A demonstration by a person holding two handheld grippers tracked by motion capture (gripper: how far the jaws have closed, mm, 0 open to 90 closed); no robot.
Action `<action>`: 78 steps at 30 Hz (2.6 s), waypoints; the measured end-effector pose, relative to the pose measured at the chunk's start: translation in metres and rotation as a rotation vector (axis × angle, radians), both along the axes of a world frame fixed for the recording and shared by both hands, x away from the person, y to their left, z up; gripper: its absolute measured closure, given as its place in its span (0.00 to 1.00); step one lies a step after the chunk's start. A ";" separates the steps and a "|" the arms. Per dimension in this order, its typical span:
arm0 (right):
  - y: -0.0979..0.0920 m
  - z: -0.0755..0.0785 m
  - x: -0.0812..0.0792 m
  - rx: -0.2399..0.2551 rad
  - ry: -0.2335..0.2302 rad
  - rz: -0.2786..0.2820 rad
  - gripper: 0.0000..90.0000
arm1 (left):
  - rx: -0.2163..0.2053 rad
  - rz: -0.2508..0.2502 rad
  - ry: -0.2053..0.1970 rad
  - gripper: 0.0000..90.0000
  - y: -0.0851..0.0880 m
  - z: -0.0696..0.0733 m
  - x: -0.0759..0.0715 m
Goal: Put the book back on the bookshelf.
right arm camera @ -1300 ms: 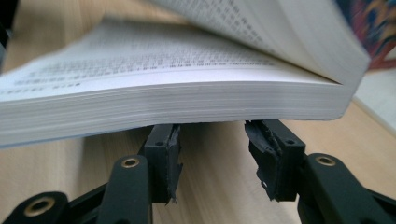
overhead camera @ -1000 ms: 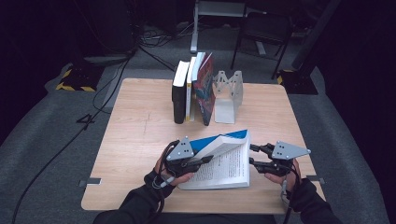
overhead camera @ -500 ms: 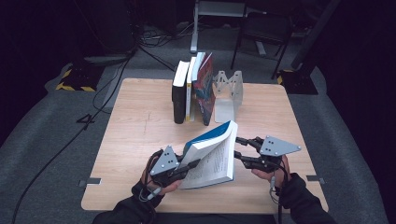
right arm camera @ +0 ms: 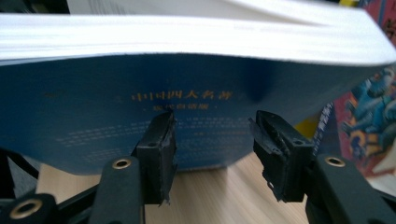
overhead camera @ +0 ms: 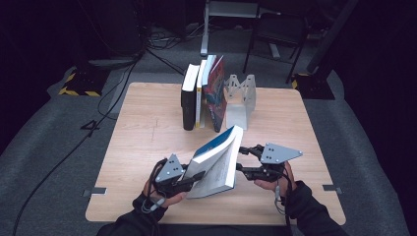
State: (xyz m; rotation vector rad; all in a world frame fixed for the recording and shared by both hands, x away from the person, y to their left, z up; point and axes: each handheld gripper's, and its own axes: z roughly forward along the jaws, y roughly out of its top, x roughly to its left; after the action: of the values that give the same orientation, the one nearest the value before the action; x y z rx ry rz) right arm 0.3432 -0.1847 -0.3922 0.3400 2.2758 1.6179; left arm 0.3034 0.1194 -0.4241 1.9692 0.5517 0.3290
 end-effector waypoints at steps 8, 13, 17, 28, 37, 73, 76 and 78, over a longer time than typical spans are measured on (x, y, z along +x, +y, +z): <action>-0.011 0.002 0.002 0.001 -0.006 -0.045 0.54 | -0.085 -0.109 0.038 0.81 -0.006 0.004 0.022; -0.032 0.000 0.004 0.028 0.002 -0.092 0.59 | -0.108 -0.167 0.042 0.81 -0.029 0.006 0.035; -0.045 0.004 0.003 0.045 -0.003 -0.102 0.59 | -0.130 -0.208 0.036 0.81 -0.049 0.011 0.043; -0.082 0.015 0.003 0.049 -0.055 -0.188 0.59 | -0.156 -0.255 -0.011 0.75 -0.087 0.013 0.058; -0.070 0.014 -0.010 0.002 -0.064 -0.191 0.54 | 0.016 -0.192 -0.102 0.66 -0.070 0.018 0.032; -0.023 -0.029 -0.009 -0.113 -0.004 -0.177 0.38 | 0.048 0.187 -0.071 0.34 -0.110 -0.050 -0.005; -0.022 -0.029 -0.009 -0.116 -0.007 -0.179 0.38 | 0.055 0.176 -0.065 0.36 -0.108 -0.049 -0.004; -0.023 -0.029 -0.008 -0.121 -0.003 -0.192 0.40 | 0.066 0.160 -0.061 0.39 -0.106 -0.048 -0.003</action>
State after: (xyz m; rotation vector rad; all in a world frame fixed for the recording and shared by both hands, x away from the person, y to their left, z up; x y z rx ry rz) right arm 0.3354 -0.2081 -0.4214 0.5079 2.2497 1.3797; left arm 0.3003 0.0133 -0.4724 1.9759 0.6679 0.5117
